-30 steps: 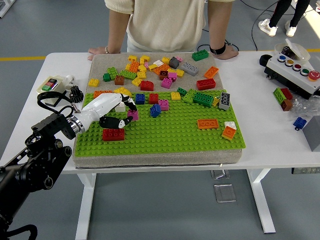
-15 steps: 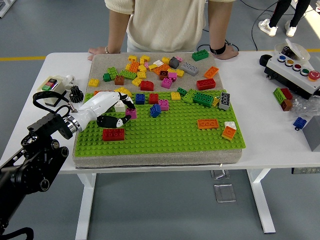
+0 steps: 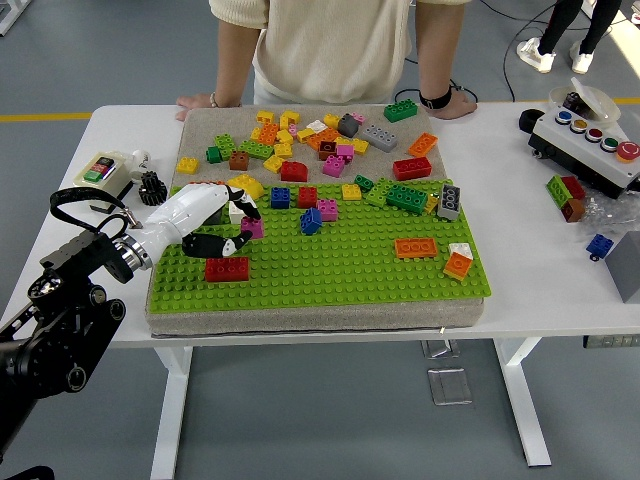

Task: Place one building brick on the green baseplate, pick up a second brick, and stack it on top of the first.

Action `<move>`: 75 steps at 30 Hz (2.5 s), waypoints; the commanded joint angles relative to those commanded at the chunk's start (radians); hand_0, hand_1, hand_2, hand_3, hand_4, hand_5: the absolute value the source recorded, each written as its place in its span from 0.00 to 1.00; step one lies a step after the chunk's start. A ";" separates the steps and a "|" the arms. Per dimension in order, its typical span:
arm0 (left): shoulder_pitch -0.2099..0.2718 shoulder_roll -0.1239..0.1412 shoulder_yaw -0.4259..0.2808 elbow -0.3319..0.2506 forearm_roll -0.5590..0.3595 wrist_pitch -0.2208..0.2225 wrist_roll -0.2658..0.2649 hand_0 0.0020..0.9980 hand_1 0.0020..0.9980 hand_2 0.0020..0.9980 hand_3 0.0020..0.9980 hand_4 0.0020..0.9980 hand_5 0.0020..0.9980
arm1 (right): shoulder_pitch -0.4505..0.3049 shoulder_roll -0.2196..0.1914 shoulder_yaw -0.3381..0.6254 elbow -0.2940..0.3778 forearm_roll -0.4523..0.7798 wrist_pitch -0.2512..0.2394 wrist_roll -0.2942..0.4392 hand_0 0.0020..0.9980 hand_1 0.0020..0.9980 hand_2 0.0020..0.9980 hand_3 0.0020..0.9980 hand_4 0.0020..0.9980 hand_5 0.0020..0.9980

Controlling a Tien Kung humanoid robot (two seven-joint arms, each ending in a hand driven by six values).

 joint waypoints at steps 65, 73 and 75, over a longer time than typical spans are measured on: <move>0.186 0.066 -0.050 -0.132 0.000 0.052 -0.011 0.73 0.65 0.56 0.55 0.63 0.00 | -0.011 0.002 0.009 0.000 0.000 -0.013 -0.019 0.74 0.67 0.71 0.60 0.92 0.50; 0.186 0.065 -0.050 -0.120 0.000 0.058 -0.016 0.73 0.65 0.56 0.55 0.64 0.00 | -0.012 0.004 0.006 0.000 0.001 -0.013 -0.018 0.74 0.67 0.71 0.60 0.92 0.50; 0.187 0.065 -0.050 -0.117 0.000 0.060 -0.017 0.73 0.65 0.56 0.55 0.64 0.00 | -0.012 0.004 0.006 0.000 0.001 -0.013 -0.018 0.74 0.67 0.71 0.60 0.92 0.50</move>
